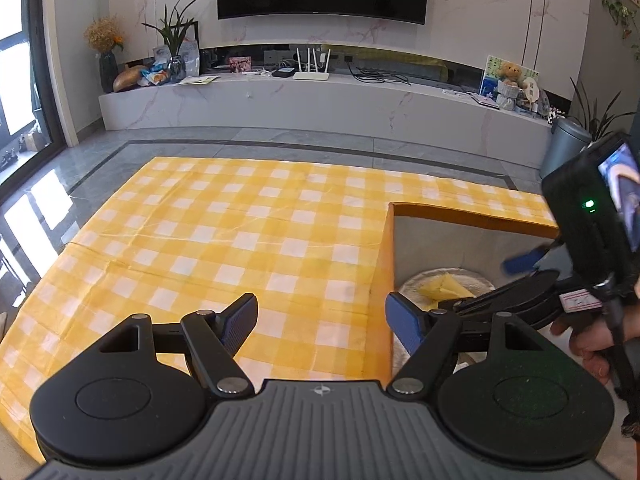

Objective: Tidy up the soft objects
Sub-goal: 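Lower the yellow cloth into the box and open the right tool, then withdraw both tools from the box toward the crocheted and mesh pouches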

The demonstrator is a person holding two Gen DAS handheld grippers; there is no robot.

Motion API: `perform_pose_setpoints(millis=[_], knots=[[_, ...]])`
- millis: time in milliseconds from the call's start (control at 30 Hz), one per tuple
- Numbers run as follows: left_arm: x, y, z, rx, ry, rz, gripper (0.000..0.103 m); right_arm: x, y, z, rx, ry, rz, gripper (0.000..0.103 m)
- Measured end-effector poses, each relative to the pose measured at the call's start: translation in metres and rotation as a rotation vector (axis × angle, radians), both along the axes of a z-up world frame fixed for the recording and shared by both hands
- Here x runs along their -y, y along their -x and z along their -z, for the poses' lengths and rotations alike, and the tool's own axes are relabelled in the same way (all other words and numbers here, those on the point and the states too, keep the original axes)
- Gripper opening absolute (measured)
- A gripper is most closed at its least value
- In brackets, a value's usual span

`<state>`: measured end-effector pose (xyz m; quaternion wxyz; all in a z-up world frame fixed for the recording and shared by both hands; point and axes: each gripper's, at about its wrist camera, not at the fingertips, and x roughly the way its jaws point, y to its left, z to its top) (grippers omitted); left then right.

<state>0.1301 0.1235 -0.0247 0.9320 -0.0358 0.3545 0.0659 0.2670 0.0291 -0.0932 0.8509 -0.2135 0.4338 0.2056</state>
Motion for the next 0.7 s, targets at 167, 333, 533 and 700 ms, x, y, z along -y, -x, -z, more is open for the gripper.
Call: perform_pose_setpoints(millis=[167,333,533,700], knots=[[0.005,0.004,-0.009,0.016,0.013,0.013,0.087,0.014,0.014,-0.025,0.083,-0.041,-0.010,0.098],[0.018,0.013,-0.021,0.042,-0.007,0.045,0.089,0.042,0.031,-0.056,0.168,-0.135,0.014,0.100],[0.044,0.022,-0.032,0.056,-0.089,0.073,0.092,0.097,0.050,-0.094,0.231,-0.243,0.074,0.100],[0.063,0.030,-0.039,0.068,-0.078,0.142,0.098,0.152,0.071,-0.119,0.282,-0.330,0.155,0.100]])
